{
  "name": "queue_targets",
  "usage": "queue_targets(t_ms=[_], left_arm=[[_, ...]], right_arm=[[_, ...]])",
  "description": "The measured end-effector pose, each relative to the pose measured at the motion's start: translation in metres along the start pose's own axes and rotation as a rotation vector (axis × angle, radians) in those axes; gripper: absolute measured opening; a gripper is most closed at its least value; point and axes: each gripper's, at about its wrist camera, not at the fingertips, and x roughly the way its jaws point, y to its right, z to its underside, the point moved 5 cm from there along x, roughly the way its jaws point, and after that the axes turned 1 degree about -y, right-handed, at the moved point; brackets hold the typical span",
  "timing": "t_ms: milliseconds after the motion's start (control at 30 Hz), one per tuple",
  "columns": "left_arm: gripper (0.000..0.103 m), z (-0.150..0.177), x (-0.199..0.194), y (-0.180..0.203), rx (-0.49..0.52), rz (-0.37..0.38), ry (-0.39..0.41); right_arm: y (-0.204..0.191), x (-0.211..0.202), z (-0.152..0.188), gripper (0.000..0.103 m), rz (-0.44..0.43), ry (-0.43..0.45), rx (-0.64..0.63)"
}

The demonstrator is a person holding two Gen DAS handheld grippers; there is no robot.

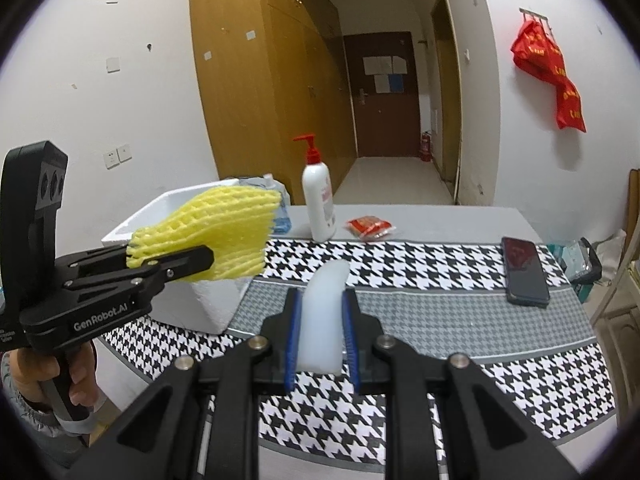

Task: Organize soft objects
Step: 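Carry the yellow net and white foam stick up toward the foam box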

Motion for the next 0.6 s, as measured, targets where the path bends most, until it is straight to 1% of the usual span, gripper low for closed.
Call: queue_targets(t_ms=[333,600], left_arm=[[0.021,0.0,-0.022,-0.025,-0.015,-0.056,0.034],[0.021,0.002,-0.036,-0.042,-0.035,-0.099,0.053]], right_arm=[[-0.026,-0.004,-0.014,0.024,-0.022,0.042,-0.029],[-0.043,0.0,-0.022,0.024,-0.047,0.056,-0.045]])
